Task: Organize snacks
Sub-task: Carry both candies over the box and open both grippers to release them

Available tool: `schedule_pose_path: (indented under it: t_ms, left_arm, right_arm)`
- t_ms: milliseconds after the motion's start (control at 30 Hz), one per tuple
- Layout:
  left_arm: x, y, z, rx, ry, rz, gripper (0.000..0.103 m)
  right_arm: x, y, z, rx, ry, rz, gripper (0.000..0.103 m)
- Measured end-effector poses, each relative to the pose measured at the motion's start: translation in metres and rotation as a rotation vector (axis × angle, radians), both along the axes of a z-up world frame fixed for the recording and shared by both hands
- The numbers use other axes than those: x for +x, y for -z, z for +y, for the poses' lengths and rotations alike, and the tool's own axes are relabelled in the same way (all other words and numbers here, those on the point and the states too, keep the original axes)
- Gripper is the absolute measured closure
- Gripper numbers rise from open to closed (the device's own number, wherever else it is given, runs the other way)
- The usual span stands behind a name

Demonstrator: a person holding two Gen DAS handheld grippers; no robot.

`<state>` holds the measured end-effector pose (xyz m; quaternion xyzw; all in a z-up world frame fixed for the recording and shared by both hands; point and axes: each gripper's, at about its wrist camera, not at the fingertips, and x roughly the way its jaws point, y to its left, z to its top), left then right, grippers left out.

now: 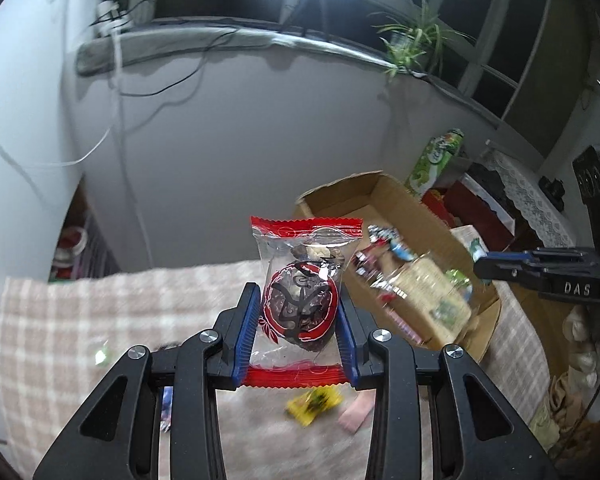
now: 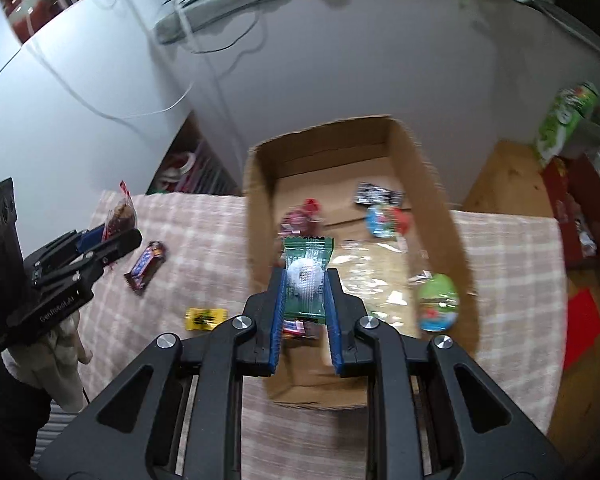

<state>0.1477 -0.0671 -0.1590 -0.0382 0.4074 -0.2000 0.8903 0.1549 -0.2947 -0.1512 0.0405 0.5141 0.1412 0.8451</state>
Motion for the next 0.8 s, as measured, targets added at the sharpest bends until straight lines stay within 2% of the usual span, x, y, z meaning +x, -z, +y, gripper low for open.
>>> schedule_pose_path:
  t_ms: [200, 467, 800]
  left_arm:
    - [0.020, -0.005, -0.034, 0.003, 0.045, -0.004, 0.069]
    - [0.037, -0.003, -0.073, 0.022, 0.098, 0.004, 0.069]
    - [0.046, -0.003, -0.099, 0.037, 0.128, 0.014, 0.068]
  right_arm:
    - [0.002, 0.005, -0.028, 0.007, 0.053, 0.006, 0.084]
    - [0.008, 0.019, -0.037, 0.000, 0.076, 0.020, 0.084]
    - [0.018, 0.028, -0.044, 0.000, 0.090, 0.031, 0.083]
